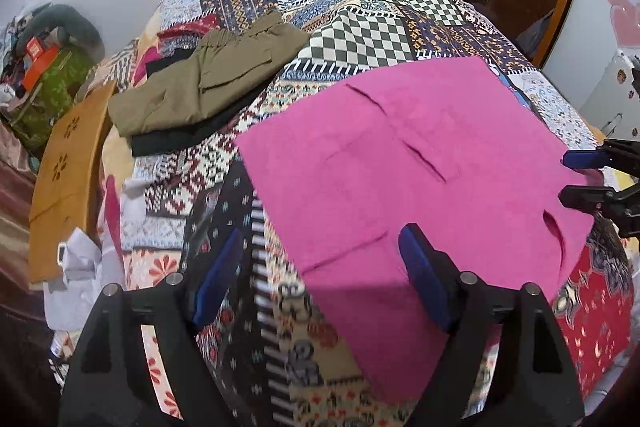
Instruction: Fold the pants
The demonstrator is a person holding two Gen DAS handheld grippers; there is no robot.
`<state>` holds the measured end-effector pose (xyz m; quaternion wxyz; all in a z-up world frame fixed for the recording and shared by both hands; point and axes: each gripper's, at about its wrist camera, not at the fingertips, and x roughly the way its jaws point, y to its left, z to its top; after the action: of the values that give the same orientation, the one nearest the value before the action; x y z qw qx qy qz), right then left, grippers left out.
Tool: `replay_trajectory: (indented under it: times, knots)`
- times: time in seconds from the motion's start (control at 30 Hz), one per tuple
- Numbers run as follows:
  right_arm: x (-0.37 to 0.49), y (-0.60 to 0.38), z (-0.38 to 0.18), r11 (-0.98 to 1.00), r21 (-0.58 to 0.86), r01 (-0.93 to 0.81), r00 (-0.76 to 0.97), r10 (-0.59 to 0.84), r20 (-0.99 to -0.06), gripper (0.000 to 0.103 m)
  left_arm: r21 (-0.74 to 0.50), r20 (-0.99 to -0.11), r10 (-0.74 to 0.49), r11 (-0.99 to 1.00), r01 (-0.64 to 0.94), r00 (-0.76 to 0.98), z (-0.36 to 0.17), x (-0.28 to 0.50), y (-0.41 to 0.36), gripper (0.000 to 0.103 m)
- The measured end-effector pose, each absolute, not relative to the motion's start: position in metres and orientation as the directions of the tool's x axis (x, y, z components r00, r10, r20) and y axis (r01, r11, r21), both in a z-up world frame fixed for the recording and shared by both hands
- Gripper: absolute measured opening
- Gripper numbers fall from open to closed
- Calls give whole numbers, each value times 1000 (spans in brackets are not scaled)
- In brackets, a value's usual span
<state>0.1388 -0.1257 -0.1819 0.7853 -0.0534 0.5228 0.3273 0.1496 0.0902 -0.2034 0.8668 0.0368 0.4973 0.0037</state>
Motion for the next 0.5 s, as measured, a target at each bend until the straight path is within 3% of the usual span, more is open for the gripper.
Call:
replay_trajectory:
  times: [0.13, 0.27, 0.5]
  knots:
    - [132, -125, -180, 798, 248, -549, 257, 444, -858, 65, 72, -856, 45, 997, 34, 515, -202, 134, 91, 82]
    - [126, -121, -177, 810, 239, -535, 262, 428, -865, 66, 189, -829, 125, 980, 62, 546, -205, 122, 93, 87]
    - [108, -118, -173, 833, 245, -496, 290, 425, -858, 67, 139, -841, 64, 985, 100, 538, -209, 123, 117, 90]
